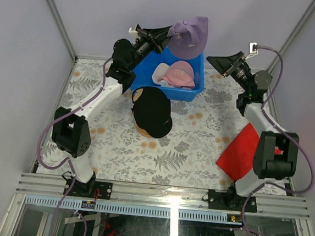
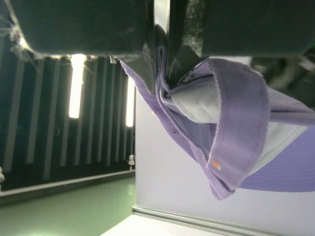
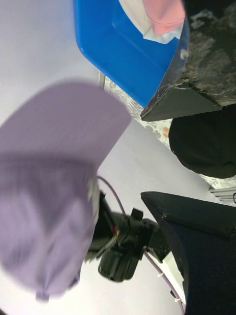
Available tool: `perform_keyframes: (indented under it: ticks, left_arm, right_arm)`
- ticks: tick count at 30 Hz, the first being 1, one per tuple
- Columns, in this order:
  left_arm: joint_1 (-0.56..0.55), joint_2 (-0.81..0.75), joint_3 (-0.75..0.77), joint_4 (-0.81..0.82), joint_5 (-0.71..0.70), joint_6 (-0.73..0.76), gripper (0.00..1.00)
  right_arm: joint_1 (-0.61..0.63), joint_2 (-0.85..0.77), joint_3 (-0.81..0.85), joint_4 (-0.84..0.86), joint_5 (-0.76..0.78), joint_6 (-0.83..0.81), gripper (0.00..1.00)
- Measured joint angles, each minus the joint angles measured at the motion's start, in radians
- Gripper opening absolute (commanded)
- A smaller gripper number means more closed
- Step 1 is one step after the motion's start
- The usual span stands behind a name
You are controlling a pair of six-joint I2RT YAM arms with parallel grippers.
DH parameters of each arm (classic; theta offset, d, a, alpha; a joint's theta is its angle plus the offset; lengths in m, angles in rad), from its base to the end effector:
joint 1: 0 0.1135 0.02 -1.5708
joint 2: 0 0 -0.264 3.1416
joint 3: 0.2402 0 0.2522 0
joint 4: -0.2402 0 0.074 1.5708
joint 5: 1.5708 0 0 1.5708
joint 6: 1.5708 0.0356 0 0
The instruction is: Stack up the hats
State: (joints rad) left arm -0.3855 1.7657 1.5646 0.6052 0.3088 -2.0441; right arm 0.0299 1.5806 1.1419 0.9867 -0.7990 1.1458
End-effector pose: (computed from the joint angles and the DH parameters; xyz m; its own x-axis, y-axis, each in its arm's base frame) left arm 0.3873 -0.1688 0.4248 -0.7154 -0.6248 0.3128 0.0430 -0.4861 -0.8728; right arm 0.3533 0.0361 0.3792 -0.3613 0.6249 -0.6921 -0.7351 0.2657 0.6237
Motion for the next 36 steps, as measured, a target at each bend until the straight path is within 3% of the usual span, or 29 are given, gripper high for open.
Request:
perform_keyframes:
  ticks: [4, 10, 24, 36]
  left_arm:
    - [-0.001, -0.011, 0.078, -0.01, -0.004, 0.0, 0.0]
    - [-0.005, -0.033, 0.133, -0.018, -0.011, 0.0, 0.0]
    - [-0.035, -0.029, 0.142, -0.068, -0.042, 0.0, 0.0]
    - [-0.042, -0.027, 0.143, -0.077, -0.059, 0.0, 0.0]
  right_arm:
    - [-0.01, 0.174, 0.015, 0.27, 0.0, 0.18, 0.67]
    - [-0.011, 0.322, 0.048, 0.476, 0.048, 0.342, 0.66]
    - [0.047, 0.42, 0.233, 0.59, 0.138, 0.426, 0.67]
    - [0.103, 0.463, 0.279, 0.593, 0.174, 0.445, 0.64]
